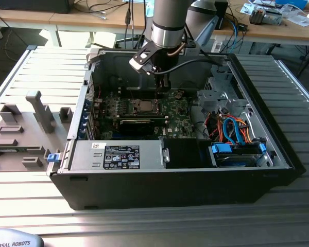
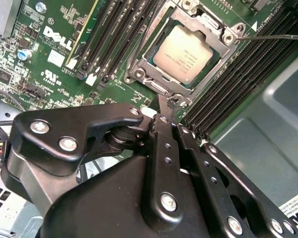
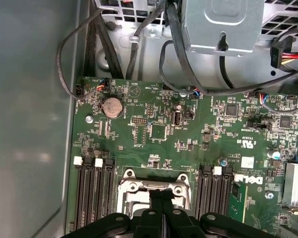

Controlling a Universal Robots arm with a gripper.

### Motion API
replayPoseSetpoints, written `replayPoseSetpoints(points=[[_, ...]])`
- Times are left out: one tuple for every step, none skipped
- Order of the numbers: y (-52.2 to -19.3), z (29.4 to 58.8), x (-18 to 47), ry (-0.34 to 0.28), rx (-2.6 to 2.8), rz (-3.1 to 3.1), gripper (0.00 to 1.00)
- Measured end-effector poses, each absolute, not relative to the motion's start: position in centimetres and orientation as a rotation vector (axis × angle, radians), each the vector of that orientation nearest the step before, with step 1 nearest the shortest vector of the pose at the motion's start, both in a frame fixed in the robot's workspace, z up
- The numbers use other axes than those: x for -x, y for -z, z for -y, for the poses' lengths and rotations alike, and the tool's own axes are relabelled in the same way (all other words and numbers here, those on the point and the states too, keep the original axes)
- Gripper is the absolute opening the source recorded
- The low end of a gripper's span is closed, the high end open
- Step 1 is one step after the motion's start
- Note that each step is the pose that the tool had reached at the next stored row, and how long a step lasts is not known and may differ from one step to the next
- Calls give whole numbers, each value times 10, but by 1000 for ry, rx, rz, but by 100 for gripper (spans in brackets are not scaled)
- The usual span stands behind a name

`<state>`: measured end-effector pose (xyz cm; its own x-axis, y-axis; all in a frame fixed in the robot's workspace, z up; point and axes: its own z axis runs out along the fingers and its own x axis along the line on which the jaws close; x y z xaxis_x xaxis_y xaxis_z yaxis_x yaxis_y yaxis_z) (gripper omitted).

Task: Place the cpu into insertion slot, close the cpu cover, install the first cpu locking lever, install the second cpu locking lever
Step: 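Close the cpu cover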

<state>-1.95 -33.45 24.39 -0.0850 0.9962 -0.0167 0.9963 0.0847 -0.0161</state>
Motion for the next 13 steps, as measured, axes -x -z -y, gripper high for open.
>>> replayPoseSetpoints(points=[[-244, 334, 20, 41, -2130, -2312, 11], [-243, 335, 20, 46, -2136, -2310, 11], [-243, 335, 20, 46, -2138, -2308, 11], [-243, 335, 20, 46, -2139, -2307, 11], [-243, 334, 21, 45, -2140, -2306, 11], [-243, 334, 21, 45, -2141, -2306, 11], [-243, 335, 21, 46, -2142, -2305, 11], [-243, 335, 21, 46, -2143, -2304, 11], [-243, 334, 21, 47, -2149, -2300, 11], [-243, 334, 21, 56, -2167, -2291, 11], [-243, 334, 21, 57, -2170, -2289, 11], [-243, 334, 21, 57, -2171, -2288, 11], [-243, 335, 21, 57, -2171, -2288, 11]])
